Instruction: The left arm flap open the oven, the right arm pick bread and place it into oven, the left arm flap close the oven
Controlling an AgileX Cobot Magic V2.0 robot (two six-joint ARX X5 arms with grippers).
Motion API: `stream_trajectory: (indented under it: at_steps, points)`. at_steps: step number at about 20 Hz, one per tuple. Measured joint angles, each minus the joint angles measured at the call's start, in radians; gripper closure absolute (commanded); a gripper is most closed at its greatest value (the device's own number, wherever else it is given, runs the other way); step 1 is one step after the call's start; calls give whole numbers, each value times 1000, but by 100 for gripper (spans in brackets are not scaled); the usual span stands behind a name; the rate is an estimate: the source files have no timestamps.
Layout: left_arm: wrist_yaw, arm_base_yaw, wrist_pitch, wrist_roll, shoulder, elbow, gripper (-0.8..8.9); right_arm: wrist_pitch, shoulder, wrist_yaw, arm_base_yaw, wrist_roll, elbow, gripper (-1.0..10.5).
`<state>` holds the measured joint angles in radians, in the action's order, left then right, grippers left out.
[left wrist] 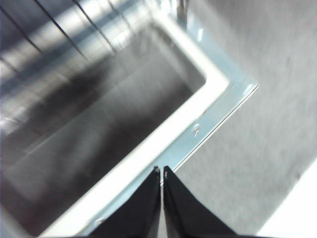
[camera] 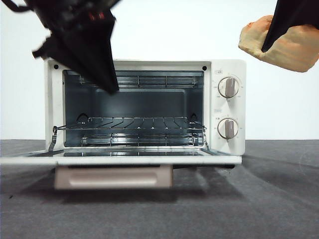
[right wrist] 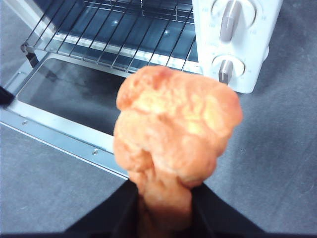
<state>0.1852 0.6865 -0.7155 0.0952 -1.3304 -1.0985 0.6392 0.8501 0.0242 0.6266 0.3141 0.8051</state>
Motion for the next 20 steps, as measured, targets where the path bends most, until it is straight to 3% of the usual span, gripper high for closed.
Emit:
stream_trajectory:
  at_steps: [7, 13, 20]
  points:
    - [-6, -154, 3, 0, 223, 26, 803, 0, 0, 1, 0, 0, 0, 868]
    - [-7, -297, -8, 12, 531, 283, 804, -69, 15, 37, 0, 9, 0, 868]
    - [-7, -329, -121, 26, 814, 398, 804, -262, 197, 108, 82, 81, 0, 868]
